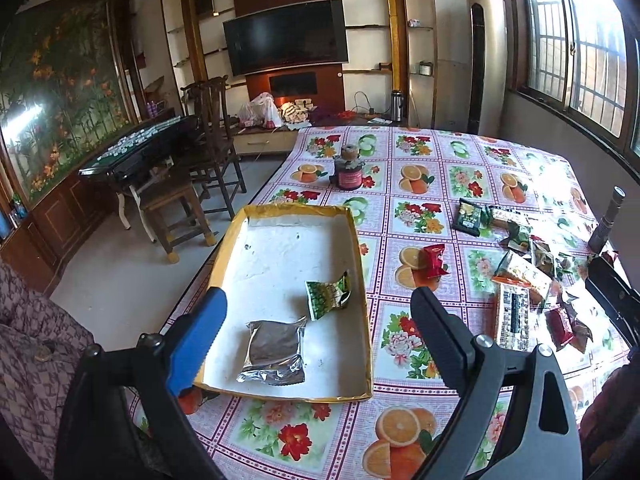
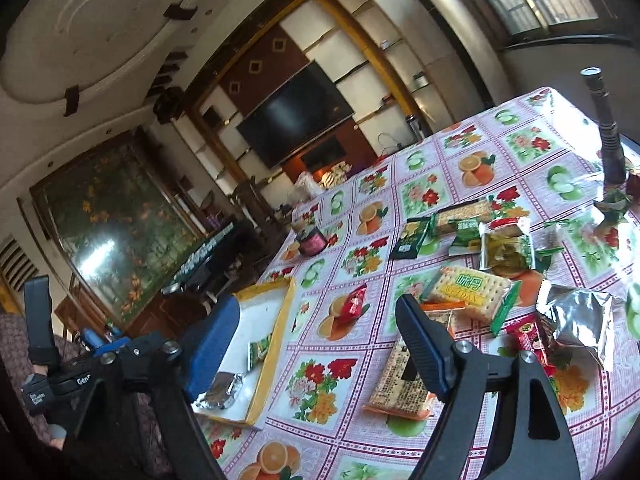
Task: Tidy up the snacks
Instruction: 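Withdraw both tools from the tray back toward the snack pile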
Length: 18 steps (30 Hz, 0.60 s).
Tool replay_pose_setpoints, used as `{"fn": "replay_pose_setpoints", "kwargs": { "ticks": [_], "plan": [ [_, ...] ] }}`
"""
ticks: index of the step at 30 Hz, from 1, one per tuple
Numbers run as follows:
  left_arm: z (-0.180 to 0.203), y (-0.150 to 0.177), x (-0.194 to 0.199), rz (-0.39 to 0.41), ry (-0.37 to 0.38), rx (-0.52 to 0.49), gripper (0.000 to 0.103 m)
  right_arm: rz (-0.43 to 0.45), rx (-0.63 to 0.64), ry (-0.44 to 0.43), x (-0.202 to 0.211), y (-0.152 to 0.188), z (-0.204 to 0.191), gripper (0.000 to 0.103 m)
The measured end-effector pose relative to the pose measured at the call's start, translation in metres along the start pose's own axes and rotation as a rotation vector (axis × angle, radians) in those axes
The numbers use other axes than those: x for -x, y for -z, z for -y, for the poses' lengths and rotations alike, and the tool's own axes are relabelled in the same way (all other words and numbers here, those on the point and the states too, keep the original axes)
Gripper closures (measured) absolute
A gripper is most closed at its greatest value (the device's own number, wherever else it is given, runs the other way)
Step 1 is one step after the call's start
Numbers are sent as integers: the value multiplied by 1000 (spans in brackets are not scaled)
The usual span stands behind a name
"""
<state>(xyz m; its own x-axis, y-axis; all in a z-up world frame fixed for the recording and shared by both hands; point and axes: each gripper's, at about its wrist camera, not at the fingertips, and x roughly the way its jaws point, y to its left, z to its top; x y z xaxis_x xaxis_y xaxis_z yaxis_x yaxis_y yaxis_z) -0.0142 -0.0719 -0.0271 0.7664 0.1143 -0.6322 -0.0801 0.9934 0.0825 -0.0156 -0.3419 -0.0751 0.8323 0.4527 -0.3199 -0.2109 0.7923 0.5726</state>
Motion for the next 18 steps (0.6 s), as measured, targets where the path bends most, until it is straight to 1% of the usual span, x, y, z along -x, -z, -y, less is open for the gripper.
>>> {"fn": "replay_pose_setpoints", "kwargs": {
  "ticks": [5,10,18],
  "plan": [
    [2,-2,6,16,9,5,8,39,22,-18,13,-3,-4,22],
    [5,-1,12,30,24,7,8,58,59,-31,21,-6,-14,22],
    [8,0,22,48,37,0,7,46,57,-59,23,-7,-16,21]
  ]
}}
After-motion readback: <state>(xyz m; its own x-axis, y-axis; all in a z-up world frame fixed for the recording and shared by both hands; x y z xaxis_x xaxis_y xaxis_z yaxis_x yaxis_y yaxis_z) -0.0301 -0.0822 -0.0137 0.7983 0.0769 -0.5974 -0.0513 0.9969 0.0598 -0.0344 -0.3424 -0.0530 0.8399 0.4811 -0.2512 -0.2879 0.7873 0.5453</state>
